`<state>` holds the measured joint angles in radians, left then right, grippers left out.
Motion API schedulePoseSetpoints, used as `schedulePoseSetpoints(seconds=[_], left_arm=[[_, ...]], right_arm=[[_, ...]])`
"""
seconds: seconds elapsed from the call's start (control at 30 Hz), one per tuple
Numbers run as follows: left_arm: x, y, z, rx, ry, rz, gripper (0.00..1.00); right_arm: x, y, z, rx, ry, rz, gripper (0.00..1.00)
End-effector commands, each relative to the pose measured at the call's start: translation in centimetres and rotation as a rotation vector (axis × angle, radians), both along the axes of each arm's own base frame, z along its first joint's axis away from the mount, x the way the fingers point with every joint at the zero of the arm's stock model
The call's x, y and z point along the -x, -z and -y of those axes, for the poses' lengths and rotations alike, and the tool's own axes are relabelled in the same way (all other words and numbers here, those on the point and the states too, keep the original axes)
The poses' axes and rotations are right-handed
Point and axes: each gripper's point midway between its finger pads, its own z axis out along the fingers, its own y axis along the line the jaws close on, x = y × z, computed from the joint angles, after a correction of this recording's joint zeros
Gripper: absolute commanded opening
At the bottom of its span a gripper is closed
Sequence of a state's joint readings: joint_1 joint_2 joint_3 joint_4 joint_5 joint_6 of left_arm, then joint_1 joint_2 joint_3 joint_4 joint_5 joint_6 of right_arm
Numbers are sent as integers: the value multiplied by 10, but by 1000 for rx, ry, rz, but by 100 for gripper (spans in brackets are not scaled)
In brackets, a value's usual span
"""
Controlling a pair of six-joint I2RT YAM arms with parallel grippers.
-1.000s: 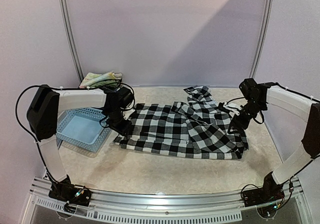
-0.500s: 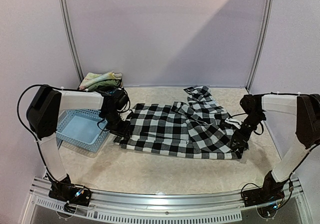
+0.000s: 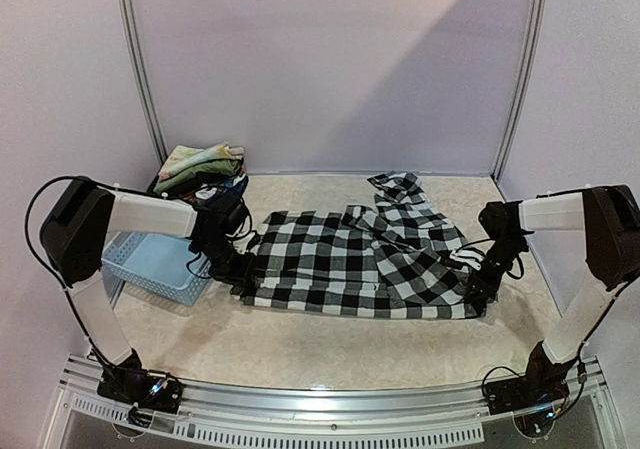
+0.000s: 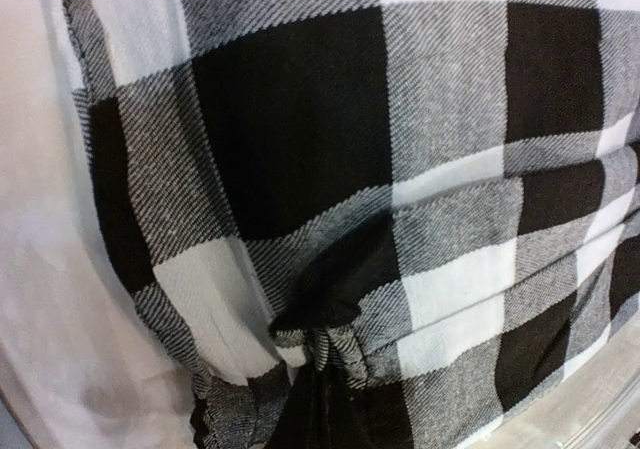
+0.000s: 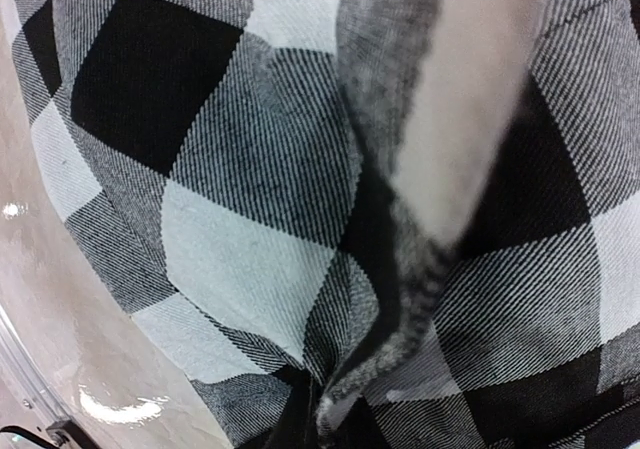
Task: Fold and stack the mixed laundry pile
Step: Move the 1/3-folded shirt to the center of the board, then adjust the 1/3-folded shirt at the center of the board.
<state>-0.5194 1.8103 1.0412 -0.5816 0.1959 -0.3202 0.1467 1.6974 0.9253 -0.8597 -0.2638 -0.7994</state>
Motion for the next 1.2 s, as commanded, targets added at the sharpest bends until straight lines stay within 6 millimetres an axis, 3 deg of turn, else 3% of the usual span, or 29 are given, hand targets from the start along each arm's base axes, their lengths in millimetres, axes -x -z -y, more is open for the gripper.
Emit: schedulePoseSetpoints(seconds=[0.0, 0.13, 0.27, 0.4, 0.5, 0.6, 0.7, 0.87, 0.97, 1.03, 1.07, 1.17], left_arm=[[59, 31, -13, -45, -32, -171, 0], [78, 28, -12, -73, -6, -160, 0], [93, 26, -15, -107, 9, -159, 0], [101, 17, -22, -142, 23, -150, 0], [93, -2, -25, -177, 48, -116, 2], [69, -44, -20, -216, 96, -2, 17], [40, -94, -7, -201, 151, 137, 28], [-19, -152, 35, -111, 154, 346, 42], [-49, -163, 72, -24, 116, 364, 43], [-68, -163, 97, 40, 76, 370, 43], [-79, -165, 108, 70, 48, 387, 44], [-108, -160, 142, 168, -19, 393, 46]], right_arm=[[52, 28, 18, 74, -78, -173, 7], [80, 13, 13, 7, -157, -242, 9], [92, 11, 26, 57, -222, -229, 11], [91, 10, 37, 102, -236, -202, 14], [77, -4, 37, 75, -206, -171, 28], [54, -35, 32, 19, -177, -90, 45], [29, -79, 23, -34, -166, 40, 59], [-19, -133, 8, -107, -82, 253, 63], [-63, -157, 6, -128, 75, 434, 64], [-82, -174, 1, -184, 171, 530, 66], [-89, -181, -2, -217, 200, 570, 71], [-102, -191, -15, -351, 336, 561, 96]])
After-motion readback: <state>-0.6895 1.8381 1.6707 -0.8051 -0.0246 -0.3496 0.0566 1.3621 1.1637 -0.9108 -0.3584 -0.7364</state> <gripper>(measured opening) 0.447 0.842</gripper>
